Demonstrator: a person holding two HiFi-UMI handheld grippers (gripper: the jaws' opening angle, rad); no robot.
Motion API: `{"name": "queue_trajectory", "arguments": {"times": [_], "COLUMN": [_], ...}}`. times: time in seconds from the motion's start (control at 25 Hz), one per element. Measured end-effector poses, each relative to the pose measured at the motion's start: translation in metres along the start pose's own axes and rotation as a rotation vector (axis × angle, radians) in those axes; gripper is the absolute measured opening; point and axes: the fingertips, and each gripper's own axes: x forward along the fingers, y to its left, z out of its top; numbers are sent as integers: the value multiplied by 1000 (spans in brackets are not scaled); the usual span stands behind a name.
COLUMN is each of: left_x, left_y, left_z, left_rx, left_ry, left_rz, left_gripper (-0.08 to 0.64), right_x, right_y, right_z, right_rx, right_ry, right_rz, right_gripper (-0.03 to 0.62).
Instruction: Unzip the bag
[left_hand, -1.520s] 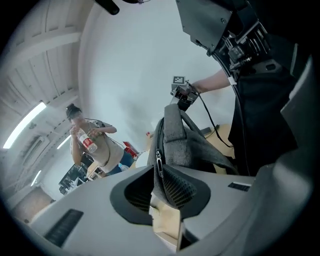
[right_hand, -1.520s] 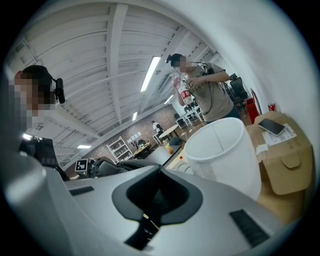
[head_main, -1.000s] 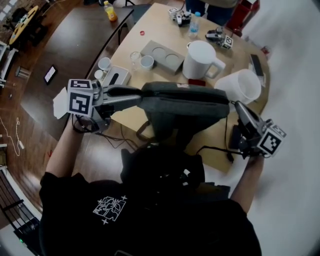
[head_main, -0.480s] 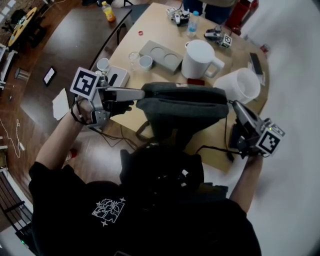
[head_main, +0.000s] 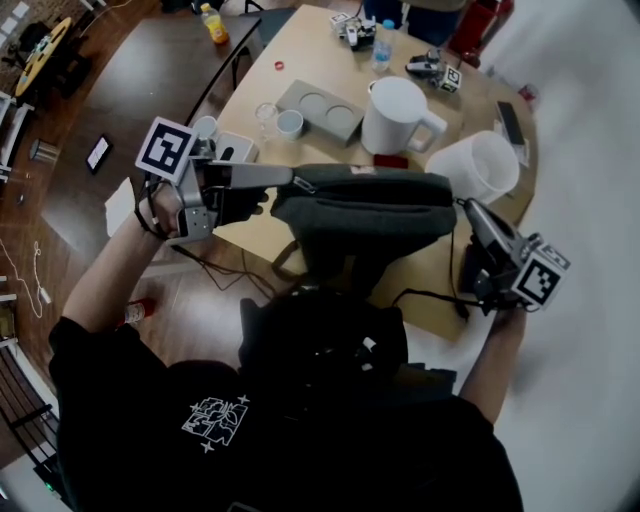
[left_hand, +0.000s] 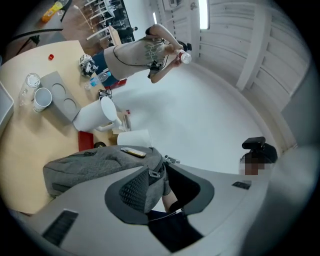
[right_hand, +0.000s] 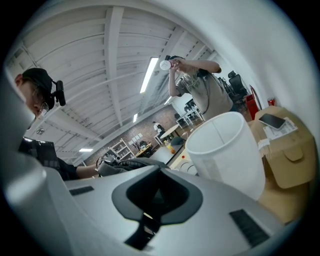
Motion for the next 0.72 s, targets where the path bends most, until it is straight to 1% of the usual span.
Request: {"name": "queue_trajectory", "arguments": {"times": [0.08, 0.16, 0.28, 0.6, 0.72], "left_x": [1, 8, 15, 12, 9], "left_y": [-8, -11, -10, -6, -5], "left_z": [2, -4, -10, -6, 0], "left_rx": [14, 22, 7, -12, -7], "left_ry": [2, 28, 43, 31, 19], "left_rz": [-30, -49, -61, -43, -24], "left_gripper": [121, 121, 121, 121, 121], "right_x": [0, 0, 0, -1, -2], "right_y": [1, 1, 3, 2, 2], "right_z": [0, 1, 2, 0, -1], "right_rx": [4, 6, 5, 13, 10], "right_ry": [0, -4, 0, -5, -5], "right_rz": [3, 2, 0, 6, 12], "right_gripper": [12, 12, 12, 12, 12]}}
